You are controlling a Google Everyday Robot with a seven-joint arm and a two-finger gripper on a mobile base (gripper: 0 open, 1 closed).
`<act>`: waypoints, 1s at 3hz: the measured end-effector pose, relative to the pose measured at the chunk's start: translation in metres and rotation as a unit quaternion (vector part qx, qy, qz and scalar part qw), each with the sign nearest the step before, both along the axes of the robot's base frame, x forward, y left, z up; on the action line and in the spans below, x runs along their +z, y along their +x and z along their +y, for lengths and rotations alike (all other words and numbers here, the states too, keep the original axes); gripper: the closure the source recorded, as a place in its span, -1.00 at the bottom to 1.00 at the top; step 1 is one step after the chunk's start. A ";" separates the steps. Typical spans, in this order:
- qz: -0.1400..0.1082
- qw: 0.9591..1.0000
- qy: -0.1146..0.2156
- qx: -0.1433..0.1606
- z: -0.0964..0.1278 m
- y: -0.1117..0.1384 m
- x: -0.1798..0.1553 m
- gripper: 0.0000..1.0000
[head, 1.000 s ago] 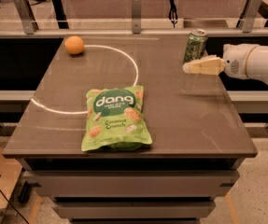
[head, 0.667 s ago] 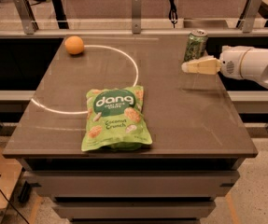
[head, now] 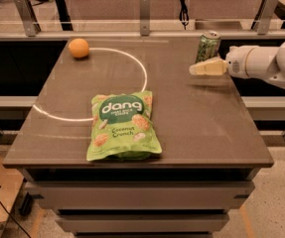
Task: Knock green can over
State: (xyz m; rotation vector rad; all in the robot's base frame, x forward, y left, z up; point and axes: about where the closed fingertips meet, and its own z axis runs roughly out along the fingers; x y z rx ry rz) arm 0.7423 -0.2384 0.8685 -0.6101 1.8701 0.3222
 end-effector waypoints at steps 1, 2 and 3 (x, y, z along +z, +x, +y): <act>0.002 1.000 -0.010 0.019 0.012 0.019 -0.003 -1.00; -0.006 0.999 -0.014 0.042 0.027 0.032 0.004 -0.63; -0.019 0.998 -0.017 0.060 0.038 0.038 0.014 -0.17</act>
Offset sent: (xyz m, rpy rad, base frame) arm 0.0472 0.0383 0.0153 -0.0412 -0.0367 0.1327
